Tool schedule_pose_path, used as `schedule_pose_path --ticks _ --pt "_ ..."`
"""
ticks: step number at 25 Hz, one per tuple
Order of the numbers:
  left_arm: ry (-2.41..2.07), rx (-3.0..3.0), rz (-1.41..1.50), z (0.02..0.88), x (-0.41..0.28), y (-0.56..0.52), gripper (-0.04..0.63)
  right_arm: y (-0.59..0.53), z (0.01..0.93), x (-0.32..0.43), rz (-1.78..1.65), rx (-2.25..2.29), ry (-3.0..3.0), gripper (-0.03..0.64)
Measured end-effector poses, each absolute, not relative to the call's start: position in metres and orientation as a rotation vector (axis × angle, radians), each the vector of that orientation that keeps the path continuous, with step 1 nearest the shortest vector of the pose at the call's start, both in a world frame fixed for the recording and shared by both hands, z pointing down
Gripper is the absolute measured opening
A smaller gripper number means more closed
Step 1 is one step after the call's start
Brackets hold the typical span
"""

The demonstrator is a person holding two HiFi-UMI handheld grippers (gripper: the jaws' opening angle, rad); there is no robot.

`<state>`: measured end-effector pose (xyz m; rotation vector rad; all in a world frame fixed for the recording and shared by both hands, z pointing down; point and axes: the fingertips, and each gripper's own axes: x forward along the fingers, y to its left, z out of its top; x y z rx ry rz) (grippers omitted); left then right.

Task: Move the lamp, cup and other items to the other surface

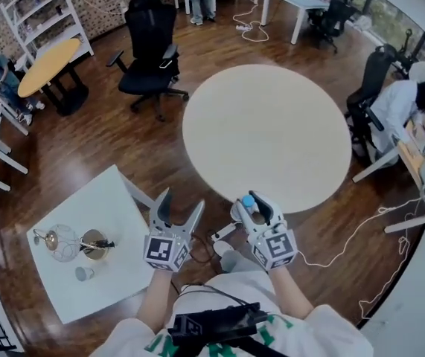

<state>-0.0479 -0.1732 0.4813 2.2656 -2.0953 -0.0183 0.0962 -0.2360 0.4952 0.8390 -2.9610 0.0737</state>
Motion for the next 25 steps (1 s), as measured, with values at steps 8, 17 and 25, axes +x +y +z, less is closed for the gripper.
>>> schedule_pose_path --ticks 8,17,25 --pt "-1.748 2.446 0.019 0.516 0.049 -0.242 0.350 -0.289 0.541 0.197 0.171 1.248 -2.742 0.173" --pt "-1.597 2.541 0.044 0.540 0.096 -0.308 0.350 -0.364 0.565 0.245 0.234 1.468 -2.625 0.173" --pt "-1.524 2.596 -0.015 0.553 0.101 -0.374 0.342 -0.447 0.584 0.250 0.110 1.499 -2.551 0.173"
